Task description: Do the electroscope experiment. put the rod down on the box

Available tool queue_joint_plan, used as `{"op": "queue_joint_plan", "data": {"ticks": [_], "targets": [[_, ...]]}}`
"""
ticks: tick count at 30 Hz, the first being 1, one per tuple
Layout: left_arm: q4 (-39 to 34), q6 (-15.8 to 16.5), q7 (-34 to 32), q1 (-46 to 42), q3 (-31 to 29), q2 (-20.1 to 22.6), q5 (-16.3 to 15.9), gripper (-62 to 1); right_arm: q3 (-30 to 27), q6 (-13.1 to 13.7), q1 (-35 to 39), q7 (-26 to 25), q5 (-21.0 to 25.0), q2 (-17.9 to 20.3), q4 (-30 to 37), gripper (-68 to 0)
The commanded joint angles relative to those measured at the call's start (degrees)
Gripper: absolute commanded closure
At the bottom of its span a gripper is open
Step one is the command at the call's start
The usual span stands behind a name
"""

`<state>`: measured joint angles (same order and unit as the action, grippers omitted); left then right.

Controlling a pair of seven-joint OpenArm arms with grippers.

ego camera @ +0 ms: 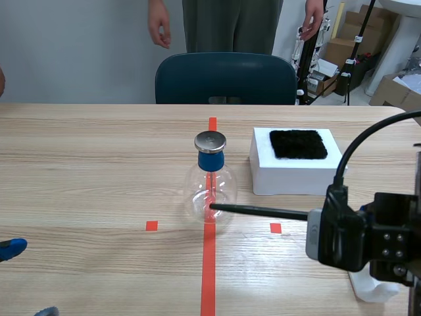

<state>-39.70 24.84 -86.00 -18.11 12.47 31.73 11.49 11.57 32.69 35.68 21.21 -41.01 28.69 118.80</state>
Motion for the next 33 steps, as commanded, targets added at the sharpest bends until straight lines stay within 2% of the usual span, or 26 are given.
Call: {"op": "queue_joint_plan", "data": {"ticks": [1, 4, 7, 16, 20, 25, 33], "targets": [[-0.50, -0.09, -2.71, 0.04, -0.04, 0.22, -0.55, -62.3, 1.09, 0.15, -1.05, 1.25, 1.20, 2.49, -0.96, -0.2], [-0.50, -0.09, -2.71, 0.04, -0.04, 0.22, -0.52, -62.3, 3.76, 0.15, -2.60, 3.10, 5.03, 5.42, -2.05, -0.2], [-0.50, -0.09, -2.71, 0.04, -0.04, 0.22, -0.55, -62.3, 5.27, 0.11, -4.22, 5.40, 10.91, 7.63, -2.16, -0.2], [-0.50, -0.09, -2.71, 0.04, -0.04, 0.22, -0.55, -62.3, 6.08, 0.02, -8.31, 7.26, 25.14, 13.20, -2.16, -0.2], [-0.50, -0.09, -2.71, 0.04, -0.04, 0.22, -0.52, -62.3, 7.87, 0.02, -10.73, 9.70, 29.27, 15.61, -2.16, -0.2], [-0.50, -0.09, -2.71, 0.04, -0.04, 0.22, -0.52, -62.3, 13.55, -0.02, -14.60, 14.08, 33.90, 19.02, -2.16, -0.2], [-0.50, -0.09, -2.73, 0.04, -0.04, 0.22, -0.52, -62.3, 22.73, -0.07, -21.46, 18.29, 37.94, 21.81, -3.19, -0.2]]}}
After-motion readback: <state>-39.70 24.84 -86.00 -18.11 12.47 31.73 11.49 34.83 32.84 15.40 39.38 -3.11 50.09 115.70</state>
